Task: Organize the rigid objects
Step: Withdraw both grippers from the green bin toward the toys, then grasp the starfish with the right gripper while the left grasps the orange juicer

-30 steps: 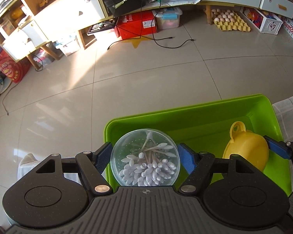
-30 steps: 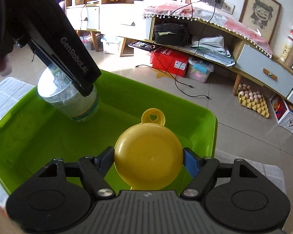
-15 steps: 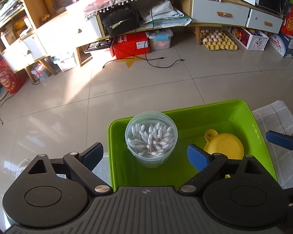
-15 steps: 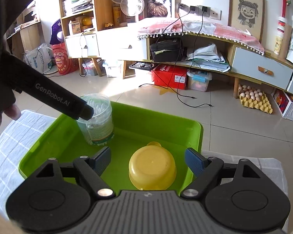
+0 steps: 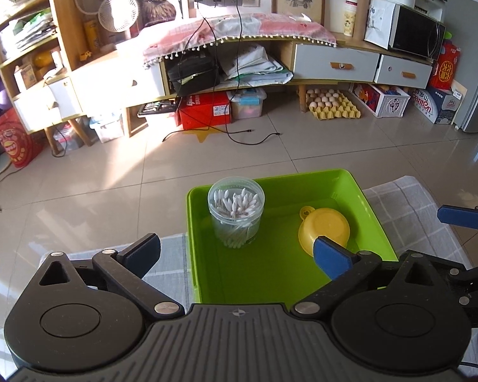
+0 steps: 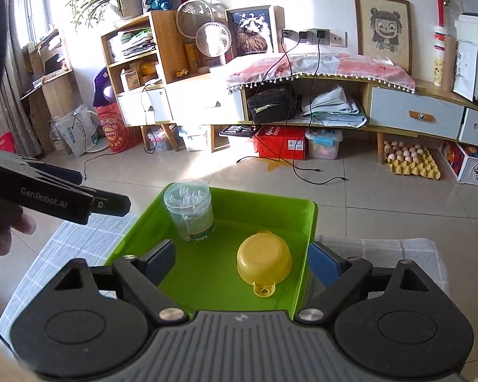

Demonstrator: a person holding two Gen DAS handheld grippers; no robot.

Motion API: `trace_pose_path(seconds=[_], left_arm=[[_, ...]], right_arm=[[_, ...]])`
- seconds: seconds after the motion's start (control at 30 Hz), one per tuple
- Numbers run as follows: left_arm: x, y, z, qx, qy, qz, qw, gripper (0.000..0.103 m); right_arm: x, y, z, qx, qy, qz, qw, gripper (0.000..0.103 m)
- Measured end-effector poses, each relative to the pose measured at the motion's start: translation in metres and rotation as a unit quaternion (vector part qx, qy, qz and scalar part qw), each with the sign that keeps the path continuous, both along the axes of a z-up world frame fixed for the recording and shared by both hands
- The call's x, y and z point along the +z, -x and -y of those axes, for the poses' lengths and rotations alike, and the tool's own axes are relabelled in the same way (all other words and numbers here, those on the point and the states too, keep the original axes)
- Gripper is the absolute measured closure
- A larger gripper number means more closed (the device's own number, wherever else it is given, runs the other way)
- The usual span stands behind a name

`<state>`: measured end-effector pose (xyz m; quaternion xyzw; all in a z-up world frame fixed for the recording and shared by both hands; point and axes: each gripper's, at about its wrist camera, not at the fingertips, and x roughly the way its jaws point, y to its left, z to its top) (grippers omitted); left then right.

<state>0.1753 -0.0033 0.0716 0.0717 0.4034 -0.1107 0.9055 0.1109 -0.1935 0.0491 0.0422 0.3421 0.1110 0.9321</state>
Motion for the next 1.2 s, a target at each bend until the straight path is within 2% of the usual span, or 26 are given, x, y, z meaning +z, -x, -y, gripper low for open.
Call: trace_pose_path(seconds=[0.27, 0.33, 0.43, 0.6, 0.67, 0.87, 1.03, 1.1, 1.2], left_arm=[[-0.019, 0.061, -0.019, 0.003, 0.033, 0.024, 0.9992, 0.005], [-0.028, 0.077, -0.023, 0.006, 0.044, 0.025, 0.9987, 0.005], [-0.040, 0.097, -0.030, 0.014, 0.062, 0.028, 0.9976, 0.005], [-0.063, 0.116, -0.046, 0.040, 0.107, 0.008, 0.9934, 0.005], [-0.073, 0.120, -0.050, 0.049, 0.107, 0.000, 0.9930, 0.005], [-0.100, 0.128, -0.061, 0.037, 0.087, -0.019, 0.9953, 0.005], [-0.127, 0.127, -0.072, 0.009, 0.118, -0.072, 0.9903, 0.008], [-0.132, 0.125, -0.073, 0.000, 0.132, -0.083, 0.9878, 0.010], [-0.140, 0.124, -0.072, -0.018, 0.145, -0.093, 0.9849, 0.014]], right_arm=[[-0.005, 0.062, 0.016, -0.008, -0.049, 0.045, 0.998, 0.022], [-0.011, 0.073, 0.019, -0.008, -0.054, 0.053, 0.997, 0.022], [-0.021, 0.082, 0.020, -0.006, -0.053, 0.040, 0.998, 0.022], [-0.039, 0.092, 0.016, 0.009, -0.051, 0.009, 0.999, 0.022], [-0.049, 0.097, 0.012, 0.013, -0.044, 0.001, 0.999, 0.022], [-0.082, 0.102, 0.014, 0.014, -0.040, -0.085, 0.995, 0.024], [-0.109, 0.101, 0.025, -0.010, -0.079, -0.184, 0.980, 0.041], [-0.113, 0.103, 0.027, -0.012, -0.103, -0.204, 0.974, 0.050], [-0.115, 0.104, 0.026, -0.008, -0.118, -0.212, 0.970, 0.055]])
